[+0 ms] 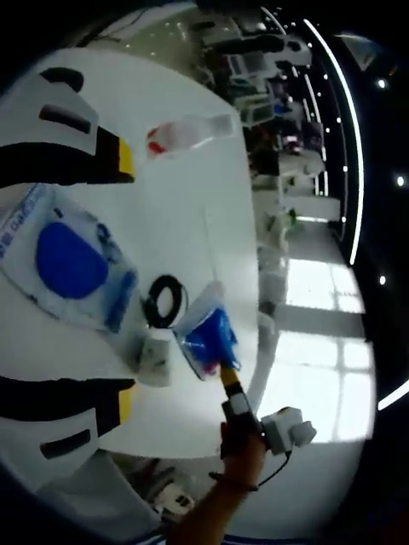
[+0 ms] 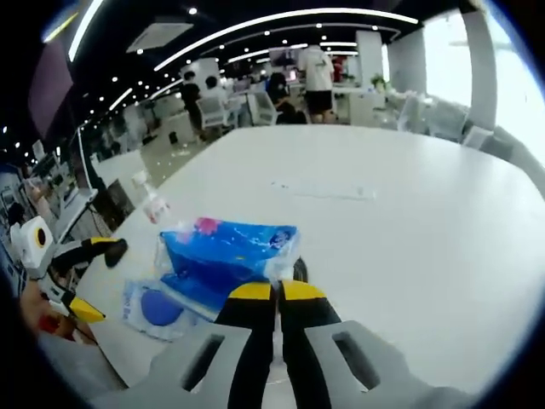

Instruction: Arrange the tabletop items into an orderly group along one side of the table until the central work area is clear of visible clutter.

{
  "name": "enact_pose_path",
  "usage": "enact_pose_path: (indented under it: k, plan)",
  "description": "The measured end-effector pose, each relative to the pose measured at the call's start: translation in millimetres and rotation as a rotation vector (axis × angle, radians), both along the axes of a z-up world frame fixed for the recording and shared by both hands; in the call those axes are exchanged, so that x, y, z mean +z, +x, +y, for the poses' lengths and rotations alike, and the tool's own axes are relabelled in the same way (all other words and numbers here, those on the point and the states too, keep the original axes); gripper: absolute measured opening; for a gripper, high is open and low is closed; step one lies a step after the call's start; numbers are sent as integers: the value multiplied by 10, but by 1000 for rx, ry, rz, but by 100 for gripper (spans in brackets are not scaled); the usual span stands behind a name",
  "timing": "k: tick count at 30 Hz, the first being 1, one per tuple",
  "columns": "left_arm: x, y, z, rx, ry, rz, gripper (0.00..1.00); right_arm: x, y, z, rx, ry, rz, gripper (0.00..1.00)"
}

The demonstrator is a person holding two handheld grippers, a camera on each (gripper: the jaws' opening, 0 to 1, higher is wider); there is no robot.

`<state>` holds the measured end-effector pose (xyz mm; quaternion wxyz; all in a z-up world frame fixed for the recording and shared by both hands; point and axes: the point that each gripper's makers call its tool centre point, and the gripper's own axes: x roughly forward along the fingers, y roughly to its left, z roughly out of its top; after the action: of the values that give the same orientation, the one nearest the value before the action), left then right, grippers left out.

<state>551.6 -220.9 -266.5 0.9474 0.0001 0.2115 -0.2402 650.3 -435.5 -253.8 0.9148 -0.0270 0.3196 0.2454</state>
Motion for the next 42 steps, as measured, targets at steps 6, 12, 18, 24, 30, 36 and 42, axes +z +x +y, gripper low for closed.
enact_pose_path:
  k: [6, 12, 18, 24, 30, 36, 42]
  plan:
    - [81, 43, 18, 2, -5, -47, 99, -17, 105, -148, 2, -9, -15, 2]
    - [14, 37, 60, 4, 18, -22, 99, -63, 212, -308, -2, -30, -26, 2]
    - [-11, 36, 61, 0, 25, -13, 99, -150, 324, -467, -8, 6, 0, 2]
    - [-48, 34, 57, -3, 29, 3, 99, -217, 437, -659, 0, -38, -21, 2]
    - [-119, 29, 79, 1, 21, 33, 99, -347, 545, -805, 14, -46, -17, 2]
    - [-149, 39, 114, 11, 31, 40, 99, -455, 617, -915, 16, -56, -5, 2]
    - [-206, 33, 146, 13, 49, 55, 99, -573, 677, -1007, 21, -96, 24, 2]
